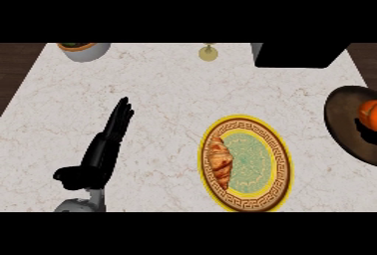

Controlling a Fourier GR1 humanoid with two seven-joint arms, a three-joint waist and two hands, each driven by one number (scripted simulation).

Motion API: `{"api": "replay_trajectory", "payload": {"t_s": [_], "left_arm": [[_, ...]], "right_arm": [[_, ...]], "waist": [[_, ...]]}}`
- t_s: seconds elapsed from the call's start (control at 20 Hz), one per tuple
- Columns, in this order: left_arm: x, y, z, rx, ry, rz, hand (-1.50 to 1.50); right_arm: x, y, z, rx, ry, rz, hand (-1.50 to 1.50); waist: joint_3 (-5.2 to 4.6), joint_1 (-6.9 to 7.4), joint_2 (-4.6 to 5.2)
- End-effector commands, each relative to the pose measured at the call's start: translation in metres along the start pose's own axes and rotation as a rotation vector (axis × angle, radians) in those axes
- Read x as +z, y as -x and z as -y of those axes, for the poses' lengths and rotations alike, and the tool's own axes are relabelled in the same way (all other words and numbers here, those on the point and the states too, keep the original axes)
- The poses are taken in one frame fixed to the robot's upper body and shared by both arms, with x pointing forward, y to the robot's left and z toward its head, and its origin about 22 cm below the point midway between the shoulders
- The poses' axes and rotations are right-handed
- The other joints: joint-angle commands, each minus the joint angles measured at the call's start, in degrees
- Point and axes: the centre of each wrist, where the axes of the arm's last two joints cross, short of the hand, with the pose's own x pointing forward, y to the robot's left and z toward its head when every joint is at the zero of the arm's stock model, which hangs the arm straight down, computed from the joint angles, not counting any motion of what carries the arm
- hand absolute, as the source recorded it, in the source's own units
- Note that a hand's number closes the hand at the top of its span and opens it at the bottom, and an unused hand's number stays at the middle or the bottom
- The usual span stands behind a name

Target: Pick the squash from the plate and place it in the pan

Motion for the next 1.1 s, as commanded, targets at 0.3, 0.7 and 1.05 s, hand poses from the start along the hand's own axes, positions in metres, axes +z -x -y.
{"api": "replay_trajectory", "payload": {"t_s": [0.3,0.7,1.05], "left_arm": [[-0.016,-0.007,0.008,0.002,0.025,0.009,0.0],[-0.004,0.001,0.014,0.01,0.074,0.026,0.0],[-0.002,0.005,0.01,0.014,0.039,0.009,0.0]], "right_arm": [[-0.047,0.04,0.005,-0.054,0.084,-0.035,1.5],[-0.034,0.047,-0.013,0.072,-0.423,-0.214,-1.5],[-0.041,0.035,-0.027,-0.154,-0.404,-0.149,-1.5]], "waist": [[0.13,0.99,0.59],[0.21,3.99,1.51],[0.32,2.65,1.18]]}}
